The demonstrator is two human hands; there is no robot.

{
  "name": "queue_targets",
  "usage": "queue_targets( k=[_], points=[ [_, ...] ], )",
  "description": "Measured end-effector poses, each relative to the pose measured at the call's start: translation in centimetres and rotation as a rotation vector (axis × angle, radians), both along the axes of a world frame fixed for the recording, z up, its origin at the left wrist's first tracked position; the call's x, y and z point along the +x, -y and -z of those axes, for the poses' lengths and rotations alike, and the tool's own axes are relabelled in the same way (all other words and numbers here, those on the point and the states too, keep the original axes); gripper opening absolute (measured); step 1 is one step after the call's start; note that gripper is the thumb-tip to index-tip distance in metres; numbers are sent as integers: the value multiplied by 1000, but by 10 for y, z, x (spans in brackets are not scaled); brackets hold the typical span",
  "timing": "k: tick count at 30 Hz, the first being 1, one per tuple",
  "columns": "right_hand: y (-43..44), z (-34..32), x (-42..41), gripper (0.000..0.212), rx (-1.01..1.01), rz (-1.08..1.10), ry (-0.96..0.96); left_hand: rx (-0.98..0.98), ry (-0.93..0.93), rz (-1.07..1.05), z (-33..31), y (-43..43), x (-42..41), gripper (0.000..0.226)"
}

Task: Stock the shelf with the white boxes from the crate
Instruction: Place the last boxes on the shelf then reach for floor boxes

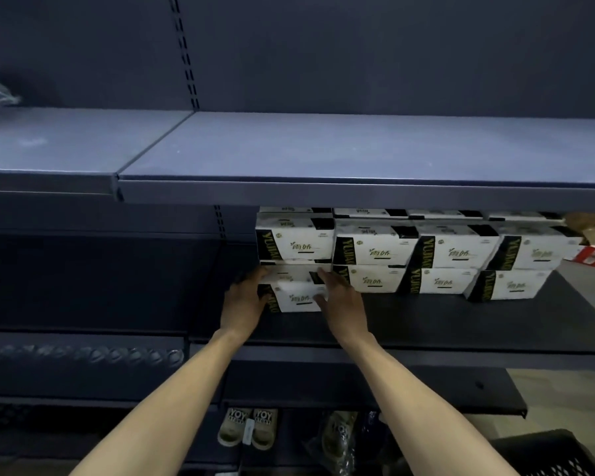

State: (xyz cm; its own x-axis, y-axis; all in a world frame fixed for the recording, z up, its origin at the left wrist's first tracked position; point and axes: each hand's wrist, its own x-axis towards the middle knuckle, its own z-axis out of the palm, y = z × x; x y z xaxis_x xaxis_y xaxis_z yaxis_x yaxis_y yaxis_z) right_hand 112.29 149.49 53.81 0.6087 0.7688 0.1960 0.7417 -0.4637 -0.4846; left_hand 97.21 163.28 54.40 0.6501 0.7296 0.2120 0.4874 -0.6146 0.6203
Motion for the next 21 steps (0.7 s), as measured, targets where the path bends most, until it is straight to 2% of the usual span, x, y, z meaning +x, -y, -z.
queue_targets(
  k=[10,13,15,17,19,21],
  points=[
    [-13,3,5,54,-2,29,43,62,-11,-34,4,-6,10,40],
    [-14,-1,2,53,-33,48,61,27,-43,-42,-1,-4,10,40],
    [-11,-3,-1,52,-64,55,63,-23,-44,-36,-1,2,6,47],
    [-7,-3,-4,56,-74,63,29,-82,-16,-7,1,13,-4,65],
    [-1,1,-10,63,-21,88,-42,-116,-12,20,5,26,-15,84],
    [8,7,-19,70,60,124,-115,-102,-27,31,9,38,-26,91]
  ],
)
